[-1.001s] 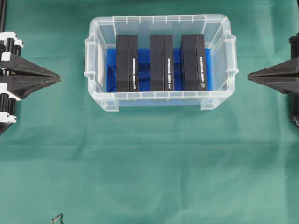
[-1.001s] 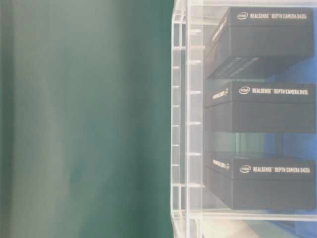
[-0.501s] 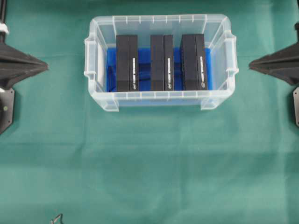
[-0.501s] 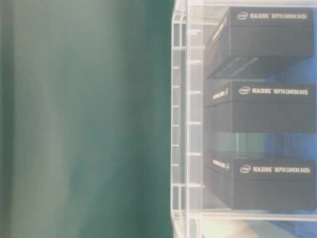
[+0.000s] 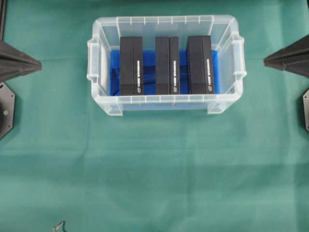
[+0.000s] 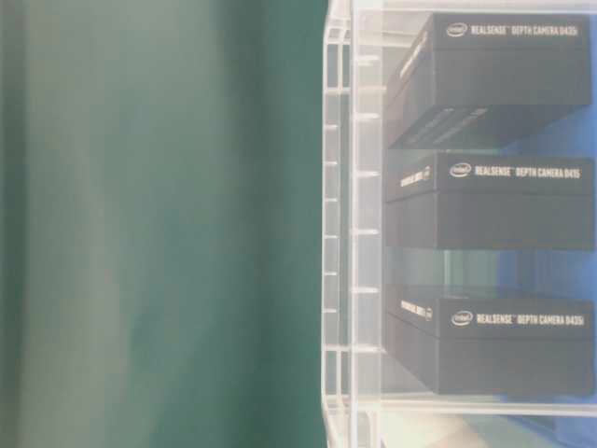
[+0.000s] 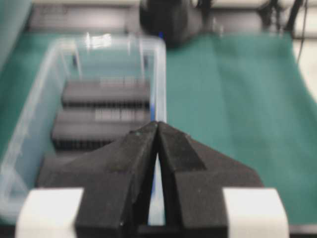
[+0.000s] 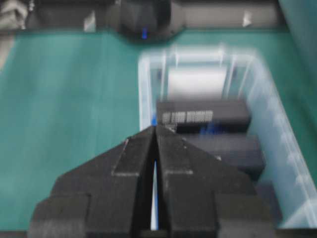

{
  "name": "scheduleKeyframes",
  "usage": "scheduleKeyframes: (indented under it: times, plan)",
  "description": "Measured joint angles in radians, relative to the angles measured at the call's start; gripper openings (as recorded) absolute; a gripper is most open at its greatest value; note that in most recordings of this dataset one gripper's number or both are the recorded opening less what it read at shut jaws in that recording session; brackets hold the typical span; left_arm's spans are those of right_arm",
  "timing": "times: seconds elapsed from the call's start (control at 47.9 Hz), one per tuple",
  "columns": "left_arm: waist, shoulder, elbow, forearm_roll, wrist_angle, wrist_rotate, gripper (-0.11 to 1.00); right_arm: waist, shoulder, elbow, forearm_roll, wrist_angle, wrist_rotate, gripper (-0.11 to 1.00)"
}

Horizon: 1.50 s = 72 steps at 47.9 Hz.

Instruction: Take the box out of the case with the right arm.

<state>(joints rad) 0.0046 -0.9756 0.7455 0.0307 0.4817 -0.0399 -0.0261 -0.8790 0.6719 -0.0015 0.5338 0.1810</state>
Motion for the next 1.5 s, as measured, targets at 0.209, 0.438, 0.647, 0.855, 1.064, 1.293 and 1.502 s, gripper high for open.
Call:
scheduleKeyframes:
  times: [0.209,0.438,0.647,0.855,1.064,1.293,1.502]
  plan:
    - [-0.006,0.083,-0.112,0.002,0.416,-0.035,0.00,-0.002,0.058,-0.080,-0.005,0.380,0.064,0.00]
    - [-0.017,0.192,-0.224,0.000,0.798,-0.052,0.00,-0.003,0.202,-0.163,-0.008,0.844,0.117,0.00]
    - [-0.017,0.225,-0.244,0.002,0.907,-0.058,0.00,-0.003,0.268,-0.186,-0.020,0.940,0.118,0.00]
    - [-0.018,0.225,-0.245,0.002,0.910,-0.061,0.00,-0.003,0.272,-0.186,-0.029,0.940,0.155,0.00]
    - [-0.018,0.227,-0.247,0.000,0.911,-0.061,0.00,-0.005,0.272,-0.186,-0.043,0.942,0.456,0.00]
    - [-0.018,0.225,-0.247,0.002,0.911,-0.061,0.00,-0.008,0.272,-0.186,-0.055,0.953,0.982,0.00]
    - [-0.018,0.227,-0.247,0.002,0.911,-0.063,0.00,-0.009,0.272,-0.187,-0.058,0.954,1.180,0.00]
